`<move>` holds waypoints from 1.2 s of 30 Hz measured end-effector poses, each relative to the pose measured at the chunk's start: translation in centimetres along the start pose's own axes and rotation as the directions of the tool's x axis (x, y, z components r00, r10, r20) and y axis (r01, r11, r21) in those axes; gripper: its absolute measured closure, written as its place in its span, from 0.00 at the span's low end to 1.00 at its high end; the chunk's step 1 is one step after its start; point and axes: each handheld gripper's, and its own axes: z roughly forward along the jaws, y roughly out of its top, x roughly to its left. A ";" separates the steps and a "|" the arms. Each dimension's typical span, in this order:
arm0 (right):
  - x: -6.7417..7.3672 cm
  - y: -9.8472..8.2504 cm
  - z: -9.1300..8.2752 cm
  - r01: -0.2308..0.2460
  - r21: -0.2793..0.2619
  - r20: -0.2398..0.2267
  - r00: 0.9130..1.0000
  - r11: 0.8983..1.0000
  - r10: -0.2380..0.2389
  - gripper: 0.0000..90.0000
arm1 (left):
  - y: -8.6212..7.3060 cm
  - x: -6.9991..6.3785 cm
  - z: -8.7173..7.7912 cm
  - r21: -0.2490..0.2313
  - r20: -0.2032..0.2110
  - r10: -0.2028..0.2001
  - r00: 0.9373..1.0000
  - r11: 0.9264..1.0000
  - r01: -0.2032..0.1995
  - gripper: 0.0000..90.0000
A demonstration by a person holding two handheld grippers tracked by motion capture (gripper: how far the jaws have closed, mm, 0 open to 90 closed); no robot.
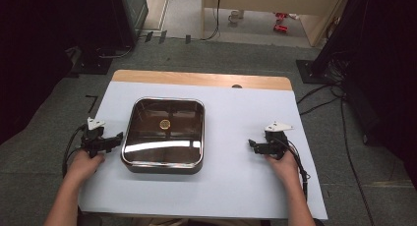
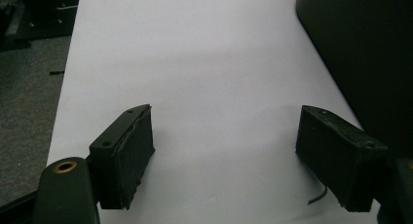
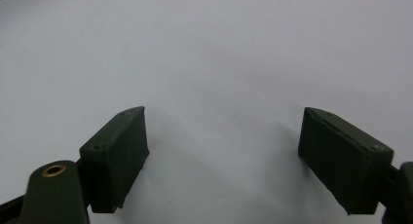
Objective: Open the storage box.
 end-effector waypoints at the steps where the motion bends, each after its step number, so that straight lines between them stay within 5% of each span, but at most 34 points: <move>1: 0.0 0.0 0.0 0.000 0.000 0.000 1.000 1.000 0.000 0.20 | 0.0 0.0 0.0 0.000 0.000 0.000 1.000 1.000 0.000 0.24; 21: 0.0 0.0 0.0 0.000 0.001 0.000 1.000 1.000 0.000 0.20 | 0.0 0.0 0.0 0.000 0.000 -0.001 1.000 1.000 0.001 0.24; 31: 0.5 0.3 -0.2 -0.039 0.030 0.032 0.999 0.999 0.038 0.23 | 0.0 0.0 0.0 0.000 0.000 -0.001 1.000 1.000 0.001 0.24; 36: 0.7 0.7 -0.5 -0.052 0.063 -0.009 0.999 0.997 0.052 0.29 | 0.0 0.0 0.0 0.000 -0.001 0.000 1.000 1.000 0.000 0.24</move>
